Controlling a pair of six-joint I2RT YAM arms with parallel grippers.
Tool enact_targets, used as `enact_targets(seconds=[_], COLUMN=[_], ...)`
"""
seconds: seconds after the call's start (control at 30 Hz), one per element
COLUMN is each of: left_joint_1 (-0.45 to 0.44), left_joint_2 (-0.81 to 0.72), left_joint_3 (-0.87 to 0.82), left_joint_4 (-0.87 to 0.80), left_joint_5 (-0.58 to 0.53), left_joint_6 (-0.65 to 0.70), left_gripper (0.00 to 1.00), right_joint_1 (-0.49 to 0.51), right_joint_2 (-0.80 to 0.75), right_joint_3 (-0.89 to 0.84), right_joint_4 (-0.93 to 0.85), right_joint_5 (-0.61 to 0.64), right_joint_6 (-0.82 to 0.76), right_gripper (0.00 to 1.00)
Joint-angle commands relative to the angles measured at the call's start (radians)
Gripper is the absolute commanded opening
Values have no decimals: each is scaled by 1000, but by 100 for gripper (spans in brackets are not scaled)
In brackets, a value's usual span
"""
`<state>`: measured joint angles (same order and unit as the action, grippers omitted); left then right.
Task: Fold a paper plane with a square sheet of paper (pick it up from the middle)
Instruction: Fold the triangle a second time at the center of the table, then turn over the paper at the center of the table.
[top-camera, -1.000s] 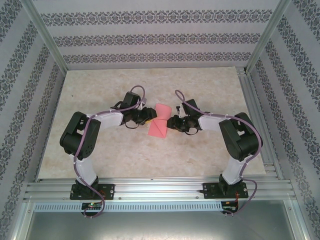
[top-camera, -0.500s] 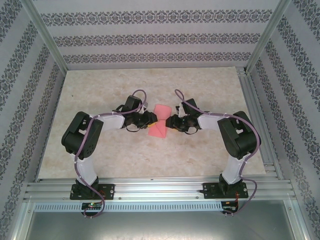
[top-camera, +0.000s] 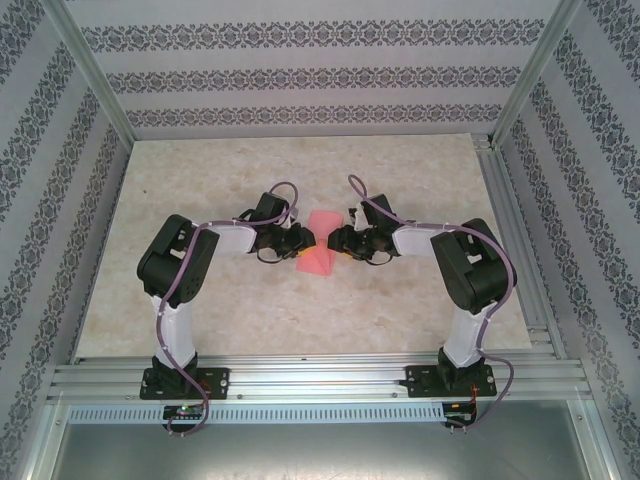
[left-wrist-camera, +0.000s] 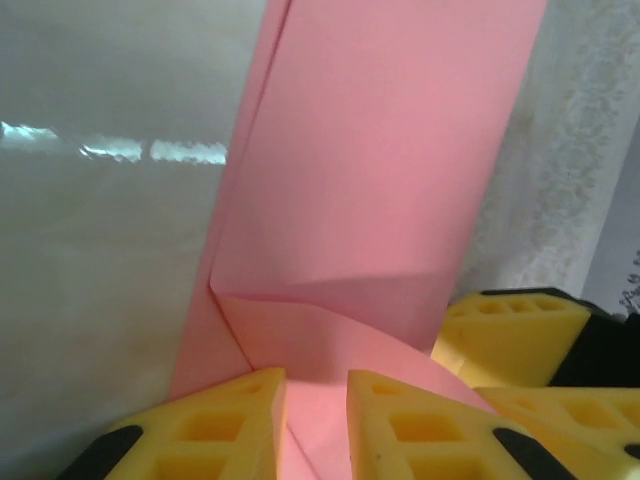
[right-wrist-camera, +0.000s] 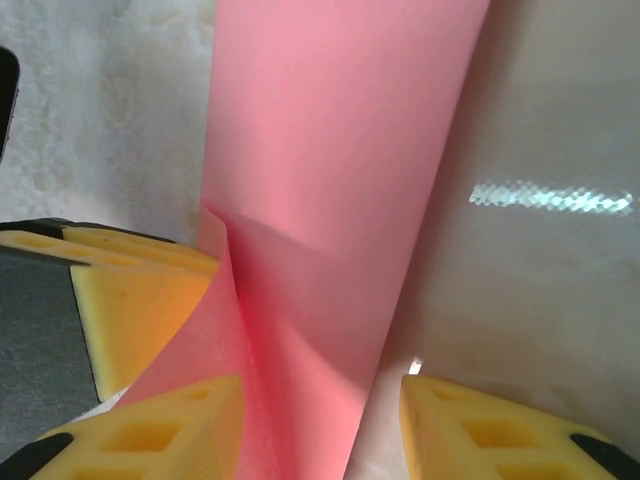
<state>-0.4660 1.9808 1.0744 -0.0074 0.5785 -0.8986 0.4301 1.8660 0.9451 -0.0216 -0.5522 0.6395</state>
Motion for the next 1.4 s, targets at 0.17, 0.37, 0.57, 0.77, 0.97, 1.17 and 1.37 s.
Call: enact_targets(seconds=[0.17,0.37,0.57,0.77,0.97,1.17,1.37], left_joint_1=[-12,-13,-12,-13,-13,-13,-12], left_joint_2=[13,8,9,10,15,10,11], left_joint_3=[2,7,15,28,32,29,38], left_joint_4=[-28,-41,-42,-48,-57,-60,-66], left_joint_5=[-24,-29,-29,-20,-24,-27,-22], left_joint_6=[10,16,14,14,20,21,22], left_gripper=[25,24,24,24,24,24,24], right_joint_1=[16,-12,-5,8,15,27,29], right_joint_2=[26,-79,-75,-91,-23,7,26], right_joint_3=[7,-95,-106,-136,-93,-85,-64], right_joint_4=[92,192,187,216,166,199,178], right_joint_5=[-48,-42,-71,-40,-26,-33,-44], right_joint_6=[33,71,37,44,43,65,59], right_gripper=[46,59,65,76,65,49,46])
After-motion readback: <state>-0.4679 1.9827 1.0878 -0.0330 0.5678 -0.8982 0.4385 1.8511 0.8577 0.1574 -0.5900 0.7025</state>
